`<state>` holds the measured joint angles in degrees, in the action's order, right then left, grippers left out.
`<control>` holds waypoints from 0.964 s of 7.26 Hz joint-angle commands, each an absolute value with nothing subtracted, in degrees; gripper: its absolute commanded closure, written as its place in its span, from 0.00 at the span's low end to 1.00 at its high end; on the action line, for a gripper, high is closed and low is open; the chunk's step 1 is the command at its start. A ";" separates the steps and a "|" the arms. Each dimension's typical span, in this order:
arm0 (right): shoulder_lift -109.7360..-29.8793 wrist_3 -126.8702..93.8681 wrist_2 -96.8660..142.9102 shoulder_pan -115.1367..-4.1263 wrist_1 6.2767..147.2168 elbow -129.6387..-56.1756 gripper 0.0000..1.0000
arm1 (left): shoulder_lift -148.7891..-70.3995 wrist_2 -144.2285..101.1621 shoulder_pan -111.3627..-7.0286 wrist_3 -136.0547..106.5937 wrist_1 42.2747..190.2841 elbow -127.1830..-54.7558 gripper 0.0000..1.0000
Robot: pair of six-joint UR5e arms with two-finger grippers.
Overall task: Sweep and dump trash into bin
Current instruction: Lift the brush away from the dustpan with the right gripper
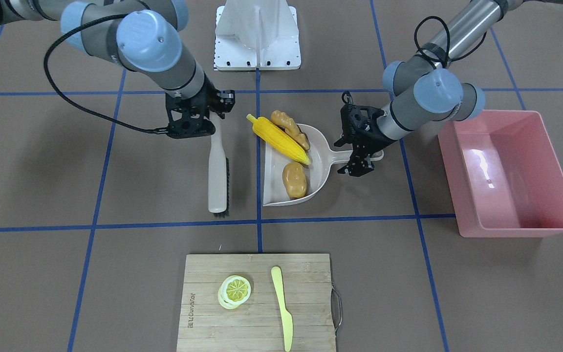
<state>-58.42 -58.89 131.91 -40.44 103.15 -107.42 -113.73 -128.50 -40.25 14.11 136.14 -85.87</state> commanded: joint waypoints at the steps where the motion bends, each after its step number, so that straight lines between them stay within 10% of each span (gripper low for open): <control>1: -69.38 -47.08 130.87 -46.64 106.43 -113.19 1.00 | -113.73 -128.50 -40.25 14.15 136.14 -85.87 0.56; 7: -97.00 -23.15 130.70 -62.47 105.65 -120.41 1.00 | -113.73 -128.50 -40.25 14.06 136.14 -86.04 1.00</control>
